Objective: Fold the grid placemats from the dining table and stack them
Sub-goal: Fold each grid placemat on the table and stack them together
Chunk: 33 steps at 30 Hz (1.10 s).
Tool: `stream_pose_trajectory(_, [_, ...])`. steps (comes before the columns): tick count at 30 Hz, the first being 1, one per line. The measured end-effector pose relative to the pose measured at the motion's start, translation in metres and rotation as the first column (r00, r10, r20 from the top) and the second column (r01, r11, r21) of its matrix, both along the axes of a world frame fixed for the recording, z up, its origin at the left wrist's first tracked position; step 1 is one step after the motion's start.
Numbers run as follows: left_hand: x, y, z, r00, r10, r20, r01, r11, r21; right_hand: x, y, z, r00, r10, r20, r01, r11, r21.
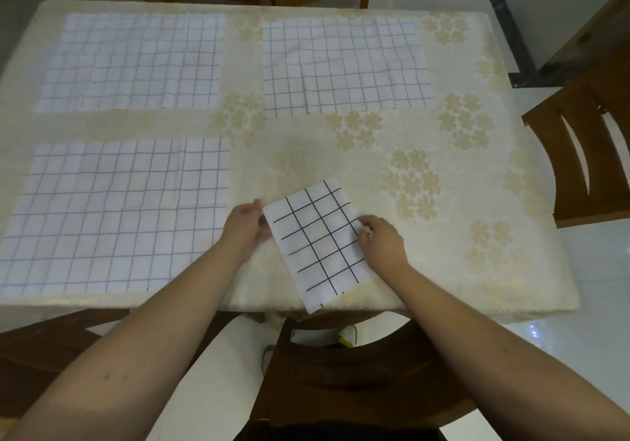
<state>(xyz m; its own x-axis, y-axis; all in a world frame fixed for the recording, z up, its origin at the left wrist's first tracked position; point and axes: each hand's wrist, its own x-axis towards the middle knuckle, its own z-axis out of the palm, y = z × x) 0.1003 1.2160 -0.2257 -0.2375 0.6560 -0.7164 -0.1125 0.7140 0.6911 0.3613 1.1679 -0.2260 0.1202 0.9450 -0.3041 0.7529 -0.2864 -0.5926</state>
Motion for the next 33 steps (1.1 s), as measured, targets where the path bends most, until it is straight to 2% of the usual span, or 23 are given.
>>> stream_pose_trajectory(2, [-0.003,-0.015,0.0,0.997,-0.047,0.065,0.052,0.995,-0.082,0.002,0.015,0.001,0.999,-0.038,-0.037,0.035,0.997,-0.064])
stream_pose_trajectory(7, [-0.005,-0.041,-0.002,0.946,-0.319,-0.052,0.317,0.947,-0.048,-0.002,0.044,0.003,0.997,-0.08,0.018,0.082,0.954,-0.289])
stream_pose_trajectory(13, [0.008,-0.044,0.004,0.896,-0.42,-0.143,0.42,0.907,-0.033,-0.006,0.062,0.005,1.0,-0.024,0.017,0.029,0.912,-0.409])
stream_pose_trajectory(17, [0.012,-0.049,0.002,0.845,-0.437,-0.309,0.455,0.89,-0.015,-0.003,0.058,0.012,0.998,0.037,-0.056,-0.056,0.918,-0.393])
stream_pose_trajectory(21, [0.008,-0.054,-0.003,0.829,-0.413,-0.377,0.466,0.883,0.057,0.008,0.049,0.017,0.986,0.136,-0.101,-0.167,0.886,-0.434])
stream_pose_trajectory(25, [0.003,-0.055,0.0,0.842,-0.385,-0.378,0.463,0.875,0.141,0.019,0.035,0.015,0.972,0.19,-0.135,-0.226,0.907,-0.356])
stream_pose_trajectory(28, [-0.004,-0.055,0.004,0.872,-0.363,-0.328,0.436,0.881,0.185,0.028,0.025,0.009,0.97,0.125,-0.207,-0.177,0.95,-0.258])
stream_pose_trajectory(30, [-0.01,-0.056,0.001,0.828,-0.423,-0.367,0.521,0.823,0.227,0.034,0.019,0.003,0.964,0.037,-0.262,-0.1,0.967,-0.234])
stream_pose_trajectory(33, [-0.014,-0.061,0.001,0.716,-0.516,-0.471,0.666,0.707,0.238,0.037,0.014,0.004,0.955,-0.011,-0.297,-0.057,0.974,-0.218])
